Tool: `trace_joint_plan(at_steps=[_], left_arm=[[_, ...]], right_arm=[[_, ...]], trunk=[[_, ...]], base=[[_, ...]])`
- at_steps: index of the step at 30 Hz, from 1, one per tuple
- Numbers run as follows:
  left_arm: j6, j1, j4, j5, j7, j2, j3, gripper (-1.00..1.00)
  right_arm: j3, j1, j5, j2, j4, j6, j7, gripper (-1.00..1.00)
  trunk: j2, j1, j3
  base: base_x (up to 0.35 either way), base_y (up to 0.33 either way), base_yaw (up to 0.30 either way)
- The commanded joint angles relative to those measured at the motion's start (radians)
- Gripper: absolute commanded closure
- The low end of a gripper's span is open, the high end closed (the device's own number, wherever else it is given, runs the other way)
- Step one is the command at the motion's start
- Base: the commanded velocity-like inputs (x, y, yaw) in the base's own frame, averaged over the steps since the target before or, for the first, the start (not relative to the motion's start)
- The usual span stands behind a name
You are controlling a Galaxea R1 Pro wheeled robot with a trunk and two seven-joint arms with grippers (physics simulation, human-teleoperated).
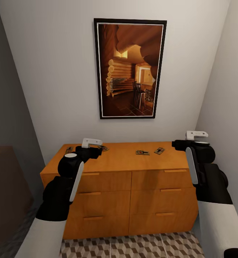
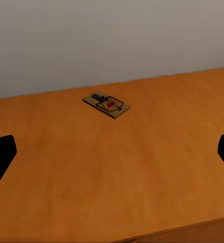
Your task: Take the four mousetraps from the cabinet in the bathroom and place them on the bathroom floor. Make sure all four end up on the same floor surface, and ensure that at least two of them are either under or directly next to the same bathroom sink.
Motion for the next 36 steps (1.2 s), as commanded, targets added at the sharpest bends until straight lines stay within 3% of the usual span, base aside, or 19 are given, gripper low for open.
trace_joint_plan(at_steps=[1,22,29,36], left_arm=[[0.008,-0.001,-0.001,-0.005,0.000,0.000,0.002,-1.00],[0.042,-0.002,0.003,-0.006,0.000,0.005,0.024,-1.00],[0.059,-0.002,0.007,-0.007,0.000,0.007,0.060,-1.00],[0.115,-0.002,0.008,-0.007,0.000,0.012,0.108,-1.00]], right_arm=[[0.001,-0.001,0.000,0.000,0.001,0.005,-0.003,-1.00],[0.003,-0.002,0.000,0.030,0.014,0.005,-0.010,-1.00],[0.004,-0.026,0.001,0.073,0.050,0.005,-0.029,-1.00],[0.004,-0.061,0.001,0.095,0.124,0.005,-0.058,-1.00]], trunk=[[-0.001,0.000,-0.001],[-0.001,0.000,-0.001],[-0.001,0.000,-0.001],[-0.001,0.000,-0.001]], base=[[0.000,0.000,0.000],[0.050,0.000,0.000],[0.280,0.000,0.000],[0.312,0.000,0.000]])
